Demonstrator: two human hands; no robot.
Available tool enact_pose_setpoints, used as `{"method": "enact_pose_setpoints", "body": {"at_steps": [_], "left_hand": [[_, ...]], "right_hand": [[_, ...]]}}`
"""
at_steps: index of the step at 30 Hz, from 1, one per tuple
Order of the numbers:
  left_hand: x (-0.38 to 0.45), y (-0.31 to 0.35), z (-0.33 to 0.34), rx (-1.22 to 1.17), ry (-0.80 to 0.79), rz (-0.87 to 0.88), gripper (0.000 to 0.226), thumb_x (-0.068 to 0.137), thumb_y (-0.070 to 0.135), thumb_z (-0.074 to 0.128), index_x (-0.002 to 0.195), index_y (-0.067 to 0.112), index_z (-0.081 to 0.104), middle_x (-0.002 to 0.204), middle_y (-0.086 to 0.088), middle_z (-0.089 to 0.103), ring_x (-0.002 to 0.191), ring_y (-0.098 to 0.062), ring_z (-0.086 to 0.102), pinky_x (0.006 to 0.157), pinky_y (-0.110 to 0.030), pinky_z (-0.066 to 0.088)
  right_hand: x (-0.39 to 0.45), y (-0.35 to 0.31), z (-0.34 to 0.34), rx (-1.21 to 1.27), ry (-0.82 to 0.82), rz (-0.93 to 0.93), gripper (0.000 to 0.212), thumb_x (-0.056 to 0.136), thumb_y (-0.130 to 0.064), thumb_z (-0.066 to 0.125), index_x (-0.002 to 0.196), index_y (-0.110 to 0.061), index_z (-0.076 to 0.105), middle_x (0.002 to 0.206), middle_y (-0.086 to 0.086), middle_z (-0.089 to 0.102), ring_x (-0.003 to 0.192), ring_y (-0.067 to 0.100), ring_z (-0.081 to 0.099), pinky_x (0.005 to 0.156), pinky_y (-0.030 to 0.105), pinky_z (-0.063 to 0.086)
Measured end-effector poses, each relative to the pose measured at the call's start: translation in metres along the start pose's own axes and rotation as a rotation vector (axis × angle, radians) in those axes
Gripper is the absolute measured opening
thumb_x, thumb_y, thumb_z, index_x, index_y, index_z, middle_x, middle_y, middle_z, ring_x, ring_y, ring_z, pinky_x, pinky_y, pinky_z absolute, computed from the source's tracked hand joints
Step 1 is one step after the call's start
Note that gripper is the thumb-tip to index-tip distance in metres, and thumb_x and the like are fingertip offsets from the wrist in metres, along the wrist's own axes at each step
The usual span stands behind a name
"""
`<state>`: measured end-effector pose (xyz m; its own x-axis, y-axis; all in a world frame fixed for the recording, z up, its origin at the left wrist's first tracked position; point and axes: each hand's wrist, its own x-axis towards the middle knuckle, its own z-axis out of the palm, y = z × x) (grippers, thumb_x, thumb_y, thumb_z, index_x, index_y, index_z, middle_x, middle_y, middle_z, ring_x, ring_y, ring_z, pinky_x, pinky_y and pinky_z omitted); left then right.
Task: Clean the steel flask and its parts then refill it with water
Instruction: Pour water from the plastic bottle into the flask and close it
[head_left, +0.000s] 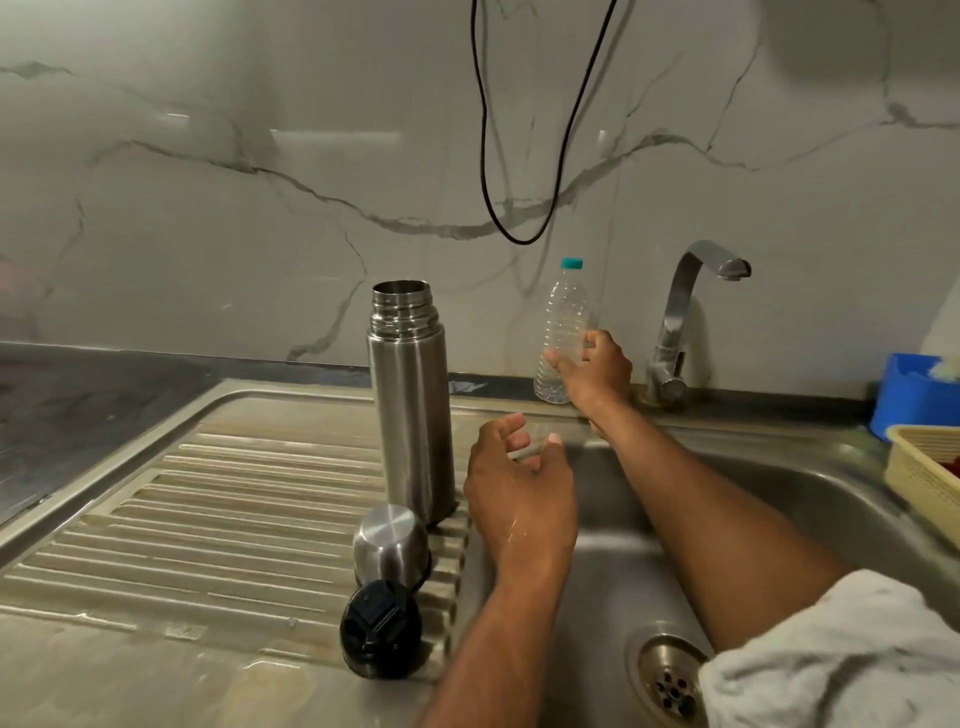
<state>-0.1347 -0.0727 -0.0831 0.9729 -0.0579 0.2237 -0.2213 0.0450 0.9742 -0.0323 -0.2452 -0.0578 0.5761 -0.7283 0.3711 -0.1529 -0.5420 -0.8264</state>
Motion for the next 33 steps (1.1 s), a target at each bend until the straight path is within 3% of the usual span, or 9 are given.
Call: {"method": "enact_pose_setpoints", "body": {"at_steps": [7,11,14,17,21,24,27,31,33], "left_hand": [[-0.007,0.011,0.0,0.009,-0.002,-0.012,0.024,0.094,0.022,0.076,0.113,0.031,0.064,0.092,0.014,0.068,0.077,0.019,0.061,0.064,-0.004,0.045],[-0.016,0.027,-0.007,-0.046,-0.034,0.004,0.023,0.092,0.02,0.077,0.107,0.035,0.068,0.084,0.01,0.073,0.08,0.004,0.069,0.074,-0.019,0.054],[-0.017,0.045,-0.014,-0.117,-0.159,-0.014,0.019,0.093,0.016,0.075,0.106,0.03,0.072,0.092,0.002,0.077,0.086,-0.013,0.075,0.074,-0.027,0.059],[-0.018,0.077,-0.041,-0.236,-0.303,-0.006,0.018,0.096,0.011,0.073,0.114,0.014,0.073,0.101,-0.011,0.078,0.087,-0.025,0.076,0.072,-0.035,0.063],[-0.002,0.108,-0.089,-0.251,-0.355,0.179,0.021,0.096,0.007,0.072,0.117,0.004,0.071,0.093,-0.011,0.074,0.078,-0.023,0.071,0.063,-0.031,0.059],[0.026,0.103,-0.133,-0.22,-0.149,0.315,0.023,0.092,0.008,0.077,0.114,0.006,0.072,0.093,-0.007,0.074,0.079,-0.017,0.07,0.062,-0.023,0.056],[0.056,0.077,-0.161,-0.203,0.073,0.246,0.027,0.088,0.011,0.081,0.114,0.01,0.073,0.091,-0.003,0.072,0.078,-0.011,0.067,0.059,-0.02,0.051],[0.075,0.039,-0.172,-0.252,-0.011,-0.074,0.054,0.075,0.03,0.088,0.125,0.016,0.071,0.108,0.002,0.076,0.105,-0.015,0.069,0.082,-0.034,0.05],[0.078,0.03,-0.171,-0.234,-0.107,-0.127,0.066,0.069,0.036,0.086,0.131,0.02,0.068,0.119,0.0,0.077,0.118,-0.019,0.068,0.093,-0.041,0.049]], "right_hand": [[-0.018,0.004,-0.015,-0.005,0.007,0.028,0.074,0.081,-0.038,0.087,0.14,-0.014,0.049,0.132,0.007,0.065,0.119,0.028,0.064,0.098,0.043,0.055],[-0.056,0.015,-0.037,0.088,0.02,0.096,0.062,0.08,-0.033,0.086,0.132,-0.019,0.057,0.118,0.003,0.07,0.106,0.025,0.069,0.094,0.046,0.057],[-0.082,0.02,-0.053,0.106,-0.056,0.237,0.04,0.074,-0.039,0.088,0.106,-0.026,0.067,0.099,0.001,0.077,0.088,0.023,0.075,0.077,0.046,0.064],[-0.12,0.0,-0.064,0.201,-0.203,0.206,0.028,0.08,-0.034,0.088,0.096,-0.019,0.071,0.085,0.003,0.077,0.071,0.018,0.072,0.052,0.028,0.053],[-0.169,-0.023,-0.059,0.214,-0.297,-0.002,0.014,0.081,-0.014,0.088,0.082,-0.02,0.075,0.075,-0.005,0.075,0.072,0.015,0.071,0.07,0.038,0.062],[-0.197,-0.034,-0.051,0.147,-0.414,-0.111,0.017,0.077,-0.027,0.09,0.078,-0.026,0.073,0.07,-0.012,0.073,0.062,0.005,0.066,0.064,0.035,0.06],[-0.222,-0.06,-0.06,0.198,-0.531,-0.196,0.03,0.073,-0.046,0.091,0.082,-0.024,0.074,0.071,-0.006,0.073,0.059,0.003,0.064,0.061,0.031,0.059],[-0.251,-0.093,-0.071,-0.018,-0.648,-0.397,0.056,0.063,-0.076,0.083,0.093,-0.031,0.07,0.082,-0.015,0.07,0.073,0.0,0.065,0.063,0.013,0.051],[-0.26,-0.1,-0.072,-0.229,-0.613,-0.542,0.065,0.061,-0.085,0.076,0.102,-0.036,0.066,0.093,-0.021,0.065,0.081,-0.002,0.061,0.069,0.014,0.05]]}}
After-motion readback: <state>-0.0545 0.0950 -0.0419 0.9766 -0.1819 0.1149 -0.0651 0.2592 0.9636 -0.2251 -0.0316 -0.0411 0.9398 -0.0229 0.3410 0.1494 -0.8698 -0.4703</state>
